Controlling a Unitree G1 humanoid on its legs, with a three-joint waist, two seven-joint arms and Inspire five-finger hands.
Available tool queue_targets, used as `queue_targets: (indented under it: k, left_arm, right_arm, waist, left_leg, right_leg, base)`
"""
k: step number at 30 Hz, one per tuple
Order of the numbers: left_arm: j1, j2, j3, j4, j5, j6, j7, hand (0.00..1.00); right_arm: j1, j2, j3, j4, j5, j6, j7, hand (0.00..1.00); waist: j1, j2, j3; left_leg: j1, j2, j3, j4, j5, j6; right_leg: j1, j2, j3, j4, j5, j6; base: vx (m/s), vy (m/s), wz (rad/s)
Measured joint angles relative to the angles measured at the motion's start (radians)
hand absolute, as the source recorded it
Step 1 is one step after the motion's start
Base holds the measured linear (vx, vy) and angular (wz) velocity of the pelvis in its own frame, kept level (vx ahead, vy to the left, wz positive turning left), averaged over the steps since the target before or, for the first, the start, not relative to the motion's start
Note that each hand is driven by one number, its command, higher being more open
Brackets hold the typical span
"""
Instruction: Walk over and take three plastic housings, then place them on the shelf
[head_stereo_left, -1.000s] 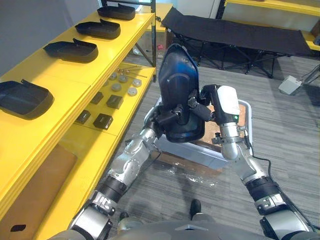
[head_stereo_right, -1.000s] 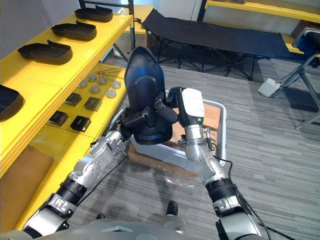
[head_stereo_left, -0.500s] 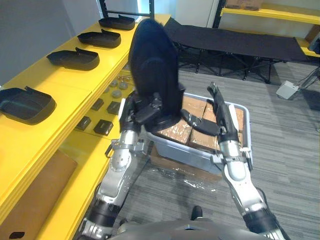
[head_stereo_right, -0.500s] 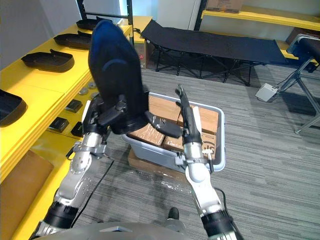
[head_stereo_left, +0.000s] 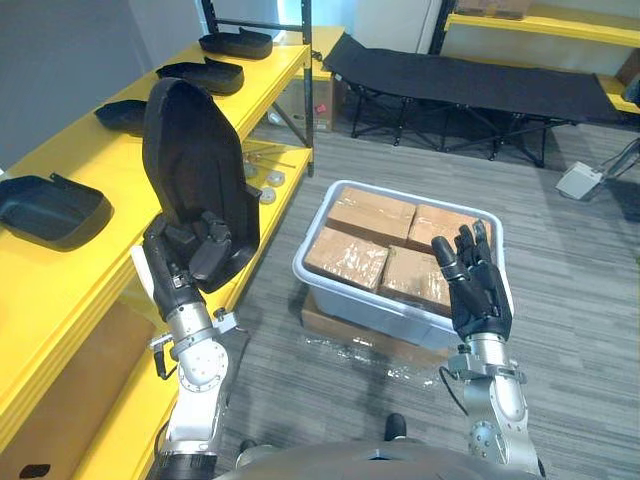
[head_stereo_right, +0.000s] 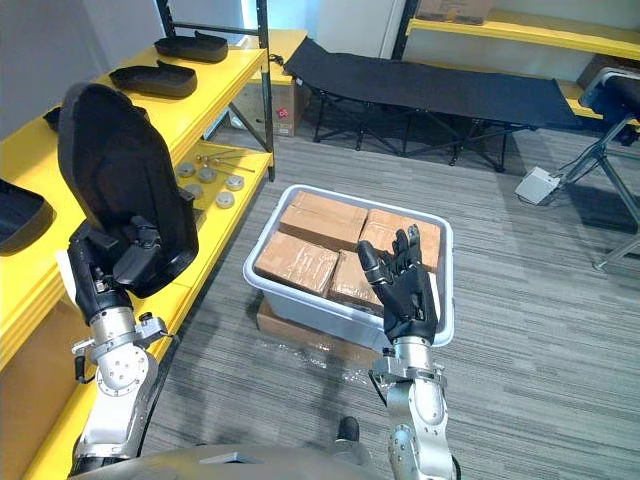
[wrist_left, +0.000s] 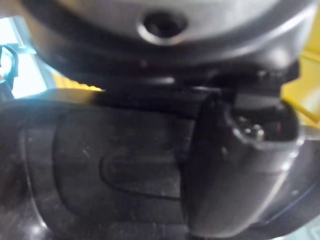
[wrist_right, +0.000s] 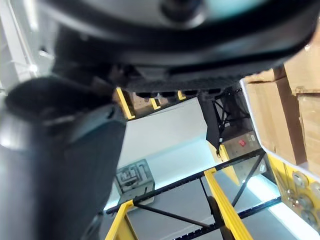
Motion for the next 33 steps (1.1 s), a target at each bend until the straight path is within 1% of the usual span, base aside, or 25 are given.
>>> queue_targets:
  k: [2,4,5,8,10,14,17,18,20,21,22,23,24,25,27,28,29,31,33]
  left_arm:
    - [0.000,-0.012,0.001,-0.003,-0.003,-0.020,-0.004,0.00]
    - [0.000,-0.018,0.003,-0.009,-0.020,-0.022,-0.016,0.00]
    - [0.001,-0.018,0.003,-0.021,-0.055,-0.022,-0.029,0.00]
    - [0.014,-0.025,0.004,-0.085,-0.099,-0.023,-0.046,0.00]
    - [0.034,-0.025,0.007,-0.130,-0.125,-0.040,-0.049,0.00]
    - [0.039,-0.035,0.058,-0.178,-0.125,-0.059,-0.039,0.00]
    - [0.040,-0.036,0.091,-0.201,-0.124,-0.059,-0.037,0.00]
    - [0.047,-0.039,0.104,-0.215,-0.123,-0.059,-0.034,0.00]
    - [0.074,-0.051,0.129,-0.246,-0.120,-0.059,-0.029,0.00]
    - [0.083,-0.063,0.142,-0.258,-0.119,-0.059,-0.029,0.00]
    - [0.092,-0.069,0.154,-0.269,-0.118,-0.059,-0.030,0.00]
    - [0.099,-0.074,0.164,-0.276,-0.118,-0.059,-0.031,0.00]
    - [0.112,-0.079,0.183,-0.279,-0.118,-0.059,-0.038,0.00]
    - [0.118,-0.082,0.197,-0.279,-0.118,-0.059,-0.041,0.00]
    - [0.143,-0.101,0.246,-0.281,-0.120,-0.059,-0.044,0.00]
    - [0.155,-0.104,0.258,-0.282,-0.120,-0.059,-0.045,0.00]
    - [0.174,-0.106,0.280,-0.282,-0.121,-0.058,-0.054,0.00]
    - [0.206,-0.107,0.295,-0.282,-0.121,-0.058,-0.067,0.00]
    - [0.245,-0.114,0.311,-0.282,-0.123,-0.059,-0.093,0.00]
  right_arm:
    - [0.013,0.016,-0.022,0.000,-0.002,0.000,-0.015,1.00]
    - [0.019,0.018,-0.031,0.000,-0.003,0.000,-0.020,1.00]
    - [0.019,0.018,-0.034,0.000,-0.006,0.000,-0.024,1.00]
    - [0.018,0.018,-0.027,0.000,-0.011,0.002,-0.024,1.00]
    - [0.014,0.018,-0.022,0.000,-0.011,0.004,-0.024,1.00]
    - [-0.001,0.016,0.006,0.002,-0.009,0.005,-0.022,1.00]
    - [-0.043,0.010,0.024,0.015,-0.009,0.010,-0.015,1.00]
    - [-0.067,0.005,0.036,0.025,-0.009,0.012,-0.004,1.00]
    - [-0.113,-0.002,0.059,0.054,-0.009,0.013,0.017,1.00]
    - [-0.134,-0.010,0.076,0.069,-0.010,0.014,0.021,1.00]
    - [-0.154,-0.018,0.100,0.090,-0.011,0.016,0.022,1.00]
    - [-0.164,-0.022,0.116,0.097,-0.012,0.022,0.023,1.00]
    - [-0.178,-0.029,0.140,0.108,-0.012,0.027,0.023,1.00]
    - [-0.185,-0.030,0.155,0.113,-0.012,0.029,0.025,1.00]
    - [-0.209,-0.030,0.199,0.132,-0.013,0.045,0.035,1.00]
    - [-0.217,-0.030,0.207,0.134,-0.014,0.052,0.039,1.00]
    - [-0.228,-0.031,0.215,0.136,-0.016,0.054,0.049,1.00]
    - [-0.244,-0.032,0.218,0.142,-0.030,0.055,0.051,1.00]
    - [-0.277,-0.035,0.218,0.169,-0.044,0.068,0.052,1.00]
  waist:
    - [0.001,0.004,-0.002]
    - [0.001,0.006,-0.002]
    - [0.000,0.006,-0.002]
    - [0.001,0.006,-0.002]
    - [0.004,0.008,-0.003]
    - [0.009,0.011,-0.004]
    - [0.028,0.012,-0.004]
    - [0.035,0.013,-0.004]
    - [0.038,0.013,-0.004]
    - [0.048,0.014,-0.003]
    - [0.066,0.014,-0.003]
    - [0.072,0.014,-0.003]
    - [0.089,0.015,-0.004]
    - [0.093,0.016,-0.004]
    - [0.126,0.015,-0.004]
    - [0.134,0.014,-0.005]
    - [0.150,0.013,-0.005]
    - [0.170,0.013,-0.005]
    - [0.179,0.013,-0.004]
  left_leg:
    - [-0.002,0.000,0.000,0.000,0.000,0.000]
    - [-0.003,0.000,-0.001,0.001,0.000,0.000]
    - [-0.005,0.000,-0.002,0.001,0.000,0.000]
    - [-0.015,0.000,-0.016,0.003,0.000,0.000]
    - [-0.019,0.000,-0.022,0.003,0.000,0.000]
    - [-0.030,-0.001,-0.058,0.010,0.001,0.001]
    - [-0.032,-0.001,-0.074,0.015,-0.001,0.003]
    - [-0.034,-0.003,-0.083,0.017,-0.003,0.008]
    - [-0.048,-0.008,-0.105,0.021,-0.004,0.010]
    - [-0.057,-0.011,-0.125,0.022,-0.002,0.012]
    - [-0.065,-0.012,-0.145,0.027,-0.002,0.012]
    - [-0.069,-0.012,-0.158,0.030,-0.002,0.012]
    - [-0.076,-0.013,-0.179,0.034,-0.001,0.011]
    - [-0.080,-0.013,-0.190,0.036,0.000,0.008]
    - [-0.088,-0.017,-0.229,0.036,0.001,0.008]
    - [-0.090,-0.018,-0.237,0.036,0.001,0.008]
    - [-0.098,-0.019,-0.252,0.037,0.001,0.008]
    - [-0.102,-0.022,-0.278,0.039,0.007,0.008]
    - [-0.103,-0.026,-0.304,0.057,0.002,0.013]
  right_leg:
    - [-0.001,0.000,0.000,0.000,-0.001,0.000]
    - [-0.001,0.000,-0.001,0.000,-0.002,0.001]
    - [-0.001,0.000,-0.002,0.000,-0.002,0.001]
    - [-0.001,-0.001,-0.013,0.000,-0.004,0.001]
    - [0.002,-0.002,-0.022,0.000,-0.005,0.002]
    - [0.020,-0.004,-0.051,0.000,-0.013,0.004]
    - [0.033,-0.006,-0.067,0.000,-0.019,0.004]
    - [0.038,-0.007,-0.077,0.000,-0.022,0.006]
    - [0.043,-0.012,-0.097,0.000,-0.023,0.006]
    - [0.051,-0.015,-0.114,0.000,-0.024,0.008]
    - [0.059,-0.016,-0.135,0.000,-0.028,0.008]
    - [0.064,-0.015,-0.147,0.000,-0.030,0.008]
    - [0.078,-0.015,-0.168,0.000,-0.036,0.009]
    - [0.084,-0.015,-0.180,0.000,-0.039,0.011]
    - [0.108,-0.015,-0.220,0.000,-0.052,0.013]
    - [0.112,-0.015,-0.227,0.001,-0.054,0.014]
    - [0.119,-0.016,-0.245,0.001,-0.060,0.016]
    - [0.122,-0.021,-0.267,0.030,-0.083,0.019]
    - [0.124,-0.035,-0.284,0.092,-0.127,0.024]
  base:
    - [0.00,0.000,0.00]
    - [0.00,0.000,0.00]
    - [-0.01,0.004,0.05]
    - [-0.01,0.004,0.11]
    - [0.00,0.004,0.12]
    - [-0.01,0.005,0.21]
    - [-0.01,0.005,0.16]
    - [-0.02,0.011,0.24]
    - [-0.01,0.011,0.32]
    - [0.00,0.014,0.44]
    - [0.00,0.015,0.49]
    - [0.02,0.007,0.50]
    - [0.02,0.000,0.43]
    - [0.02,-0.002,0.53]
    - [0.02,0.002,0.50]
    - [0.02,0.008,0.42]
    - [0.02,0.006,0.42]
    - [0.03,0.006,0.39]
    - [0.03,0.013,0.35]
